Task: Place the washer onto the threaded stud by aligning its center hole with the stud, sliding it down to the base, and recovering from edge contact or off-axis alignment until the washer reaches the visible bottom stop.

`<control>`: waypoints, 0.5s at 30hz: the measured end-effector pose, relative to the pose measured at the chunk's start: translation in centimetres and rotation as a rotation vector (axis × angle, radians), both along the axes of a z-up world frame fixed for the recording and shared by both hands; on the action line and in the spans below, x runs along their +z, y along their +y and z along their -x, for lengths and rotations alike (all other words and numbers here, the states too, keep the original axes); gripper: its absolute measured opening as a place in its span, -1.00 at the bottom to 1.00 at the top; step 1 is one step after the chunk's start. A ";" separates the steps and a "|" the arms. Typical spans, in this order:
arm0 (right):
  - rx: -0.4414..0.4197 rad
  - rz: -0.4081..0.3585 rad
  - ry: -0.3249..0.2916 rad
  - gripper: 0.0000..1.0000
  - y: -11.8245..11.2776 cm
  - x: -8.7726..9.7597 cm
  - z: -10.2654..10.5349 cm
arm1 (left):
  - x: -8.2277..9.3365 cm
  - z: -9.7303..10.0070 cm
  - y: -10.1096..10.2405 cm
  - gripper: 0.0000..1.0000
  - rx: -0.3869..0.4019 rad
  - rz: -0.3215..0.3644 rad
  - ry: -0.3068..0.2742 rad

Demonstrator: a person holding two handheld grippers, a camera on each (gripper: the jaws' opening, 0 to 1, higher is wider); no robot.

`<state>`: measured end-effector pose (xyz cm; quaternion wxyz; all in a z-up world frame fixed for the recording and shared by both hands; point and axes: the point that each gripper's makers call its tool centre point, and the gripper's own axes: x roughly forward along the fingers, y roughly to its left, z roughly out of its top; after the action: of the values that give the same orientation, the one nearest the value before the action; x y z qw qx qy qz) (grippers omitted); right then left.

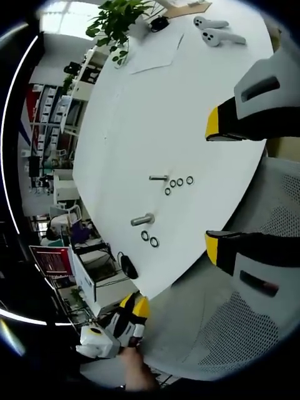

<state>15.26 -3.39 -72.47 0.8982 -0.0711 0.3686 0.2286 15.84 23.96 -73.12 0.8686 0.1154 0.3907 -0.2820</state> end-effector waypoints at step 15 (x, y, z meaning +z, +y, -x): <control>0.036 -0.062 -0.002 0.15 1.1 0.4 0.3 | -0.7 0.1 0.8 -0.48 0.032 -0.038 0.035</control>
<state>14.94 -2.26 -72.06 0.8961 -0.0500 0.3591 0.2561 15.70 24.75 -73.81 0.8636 0.1208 0.4130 -0.2627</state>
